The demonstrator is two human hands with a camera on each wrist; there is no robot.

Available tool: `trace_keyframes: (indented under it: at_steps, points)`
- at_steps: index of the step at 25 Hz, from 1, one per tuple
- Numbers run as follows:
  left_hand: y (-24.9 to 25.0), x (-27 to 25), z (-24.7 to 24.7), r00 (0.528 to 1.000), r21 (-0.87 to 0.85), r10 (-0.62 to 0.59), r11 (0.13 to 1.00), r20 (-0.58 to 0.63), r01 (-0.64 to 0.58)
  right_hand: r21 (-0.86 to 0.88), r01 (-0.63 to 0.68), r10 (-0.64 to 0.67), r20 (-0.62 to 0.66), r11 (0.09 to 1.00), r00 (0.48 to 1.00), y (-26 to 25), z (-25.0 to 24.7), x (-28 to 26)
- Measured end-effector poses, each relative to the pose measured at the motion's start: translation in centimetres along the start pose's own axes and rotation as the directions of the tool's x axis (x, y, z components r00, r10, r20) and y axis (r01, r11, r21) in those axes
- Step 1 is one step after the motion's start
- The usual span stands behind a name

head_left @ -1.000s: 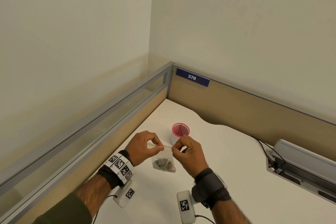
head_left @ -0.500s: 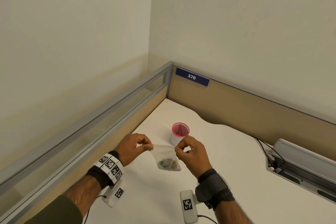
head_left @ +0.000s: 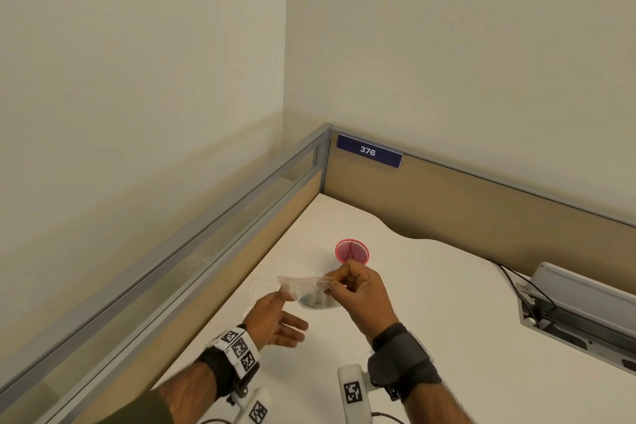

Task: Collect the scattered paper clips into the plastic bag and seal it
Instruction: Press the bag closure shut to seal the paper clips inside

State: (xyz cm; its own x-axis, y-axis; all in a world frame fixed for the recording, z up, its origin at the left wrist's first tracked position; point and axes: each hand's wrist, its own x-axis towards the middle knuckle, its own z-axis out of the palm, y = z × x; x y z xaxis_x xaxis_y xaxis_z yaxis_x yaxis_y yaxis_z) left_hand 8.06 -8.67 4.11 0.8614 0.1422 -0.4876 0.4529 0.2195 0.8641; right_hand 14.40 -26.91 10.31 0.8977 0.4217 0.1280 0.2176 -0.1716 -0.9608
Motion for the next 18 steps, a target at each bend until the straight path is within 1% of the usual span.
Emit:
trace_keyframes:
  at_steps: [1, 2, 3, 4, 6, 7, 8, 9, 10, 11, 12, 13, 15, 16, 17, 18]
  points:
    - [-0.1, 0.2, 0.1, 0.997, -0.056, -0.068, 0.996, 0.040, 0.070, 0.000, 0.006, -0.006, 0.010, 1.000, 1.000, -0.3, 0.3, 0.0]
    - [0.1, 0.4, 0.2, 0.992, -0.133, -0.100, 0.985, 0.079, 0.110, -0.001, 0.002, -0.002, 0.026, 1.000, 1.000, -0.5, 0.6, 0.0]
    - [0.3, 0.7, 0.1, 0.989, -0.216, -0.103, 0.968, 0.107, 0.124, -0.007, -0.005, 0.005, 0.043, 1.000, 0.999, -0.6, 0.8, 0.0]
    - [0.8, 1.0, -0.1, 0.989, -0.288, -0.081, 0.951, 0.121, 0.113, -0.016, -0.014, 0.015, 0.055, 1.000, 0.998, -0.5, 1.1, 0.0]
    - [1.6, 1.7, -0.4, 0.997, -0.325, -0.017, 0.945, 0.076, 0.041, -0.001, -0.047, 0.047, 0.040, 0.999, 0.998, -0.2, 1.2, 0.0]
    - [2.1, 1.9, -0.4, 0.999, -0.327, 0.010, 0.945, 0.051, 0.008, 0.024, -0.080, 0.080, -0.006, 0.997, 0.997, 0.1, 1.2, 0.2]
    - [2.5, 2.2, -0.4, 0.999, -0.338, 0.027, 0.941, 0.034, -0.014, 0.031, -0.123, 0.125, -0.082, 0.992, 0.989, 0.5, 1.2, 0.5]
    - [2.8, 2.4, -0.4, 0.999, -0.337, 0.039, 0.941, 0.019, -0.030, 0.024, -0.183, 0.184, -0.168, 0.983, 0.968, 0.8, 1.4, 0.7]
    - [3.0, 2.7, -0.4, 0.999, -0.343, 0.044, 0.939, 0.016, -0.036, 0.034, -0.267, 0.267, -0.225, 0.963, 0.937, 1.0, 1.7, 0.8]
    - [3.2, 2.9, -0.3, 0.999, -0.348, 0.043, 0.937, 0.018, -0.034, 0.076, -0.359, 0.367, -0.218, 0.930, 0.904, 1.1, 2.2, 0.8]
    - [3.3, 3.0, -0.1, 0.999, -0.353, 0.044, 0.935, 0.031, -0.030, 0.152, -0.435, 0.456, -0.157, 0.887, 0.876, 1.1, 2.7, 0.7]
    - [3.3, 3.1, 0.0, 0.998, -0.355, 0.048, 0.935, 0.043, -0.030, 0.237, -0.489, 0.516, -0.068, 0.840, 0.854, 1.0, 3.1, 0.5]
    - [3.6, 3.1, -0.1, 0.996, -0.359, 0.068, 0.932, 0.061, -0.041, 0.363, -0.533, 0.544, 0.081, 0.764, 0.835, 0.8, 4.0, 0.2]
    - [3.8, 3.2, -0.3, 0.995, -0.353, 0.075, 0.934, 0.068, -0.047, 0.404, -0.533, 0.541, 0.106, 0.743, 0.834, 0.9, 4.4, 0.1]
    - [4.0, 3.5, -0.5, 0.993, -0.326, 0.088, 0.943, 0.075, -0.059, 0.425, -0.525, 0.539, 0.099, 0.737, 0.836, 1.3, 4.6, 0.1]
    - [4.2, 3.8, -0.9, 0.991, -0.261, 0.115, 0.961, 0.075, -0.091, 0.431, -0.519, 0.546, 0.069, 0.738, 0.835, 1.9, 4.7, 0.2]
